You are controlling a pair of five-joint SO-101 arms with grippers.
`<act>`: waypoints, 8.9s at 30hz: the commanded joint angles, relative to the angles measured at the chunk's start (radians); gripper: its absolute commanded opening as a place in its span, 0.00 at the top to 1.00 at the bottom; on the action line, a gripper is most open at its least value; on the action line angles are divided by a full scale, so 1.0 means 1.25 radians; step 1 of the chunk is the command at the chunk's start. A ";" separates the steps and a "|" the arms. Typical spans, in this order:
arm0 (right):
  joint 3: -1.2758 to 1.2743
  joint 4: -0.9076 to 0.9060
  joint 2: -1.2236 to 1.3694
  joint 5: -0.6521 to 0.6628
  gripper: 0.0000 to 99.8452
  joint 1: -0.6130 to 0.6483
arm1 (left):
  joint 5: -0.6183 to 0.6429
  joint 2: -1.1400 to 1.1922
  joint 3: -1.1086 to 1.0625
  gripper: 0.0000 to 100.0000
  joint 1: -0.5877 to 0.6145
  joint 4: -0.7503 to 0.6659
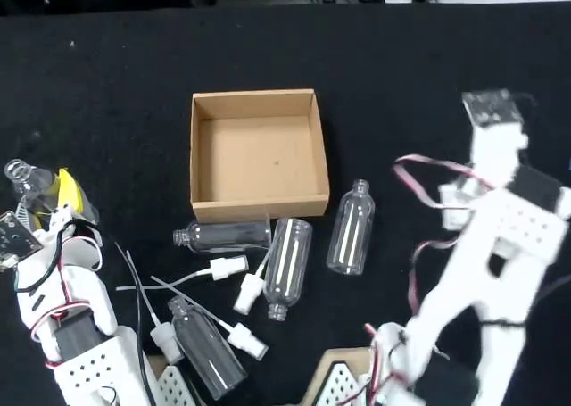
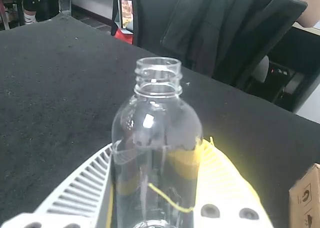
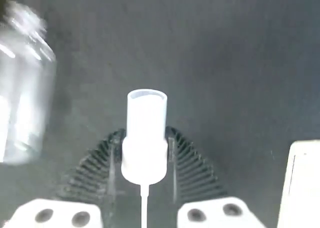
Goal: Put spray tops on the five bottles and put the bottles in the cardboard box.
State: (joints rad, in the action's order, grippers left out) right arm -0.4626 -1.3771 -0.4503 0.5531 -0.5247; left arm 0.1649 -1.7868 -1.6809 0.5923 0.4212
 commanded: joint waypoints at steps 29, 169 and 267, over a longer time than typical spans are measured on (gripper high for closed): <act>-0.325 0.383 -0.266 -0.315 0.99 0.403 | -0.317 -0.011 -0.017 0.97 0.042 0.042; -0.563 0.608 -0.266 -0.371 0.99 0.399 | -1.150 1.550 1.157 0.97 0.246 0.533; 0.125 0.536 -0.451 -0.621 0.99 0.649 | -0.153 0.362 0.481 0.97 -0.532 0.106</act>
State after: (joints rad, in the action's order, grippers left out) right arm -0.3598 -0.8094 -1.0242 -0.2140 0.2271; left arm -0.0621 -1.2681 -0.9766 -0.0598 0.6774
